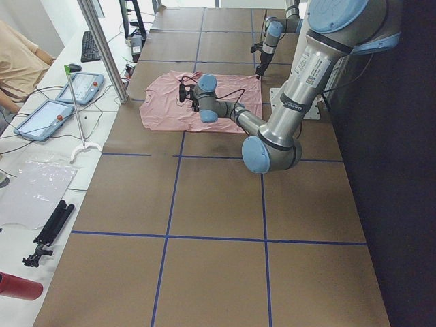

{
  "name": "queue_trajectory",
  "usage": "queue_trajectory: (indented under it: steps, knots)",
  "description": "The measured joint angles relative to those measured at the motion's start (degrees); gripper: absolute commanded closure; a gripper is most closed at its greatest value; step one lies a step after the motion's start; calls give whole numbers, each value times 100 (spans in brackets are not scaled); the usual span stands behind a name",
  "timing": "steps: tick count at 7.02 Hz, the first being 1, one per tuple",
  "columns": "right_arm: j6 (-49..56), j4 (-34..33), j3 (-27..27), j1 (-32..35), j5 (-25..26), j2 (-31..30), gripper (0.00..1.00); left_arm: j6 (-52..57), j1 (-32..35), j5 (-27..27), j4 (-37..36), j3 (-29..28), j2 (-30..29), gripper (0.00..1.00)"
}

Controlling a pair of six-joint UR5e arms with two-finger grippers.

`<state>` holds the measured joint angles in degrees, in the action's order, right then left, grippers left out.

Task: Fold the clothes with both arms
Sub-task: 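Move the left gripper down to the other hem corner nearest the robot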

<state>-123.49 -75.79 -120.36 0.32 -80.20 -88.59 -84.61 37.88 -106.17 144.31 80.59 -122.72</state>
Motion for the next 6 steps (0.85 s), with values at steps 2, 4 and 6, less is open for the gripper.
queue_trajectory:
  steps: [2, 4, 6]
  knots:
    - [0, 3, -29, 3, -3, 0, 100, -3, 0, 0, 0, -5, 3, 50]
    - [4, 3, -117, 19, -4, -4, 100, -97, -10, -2, -21, 34, 2, 50]
    - [1, 9, -281, 40, 10, -1, 100, -715, -218, 28, -268, 565, 289, 46]
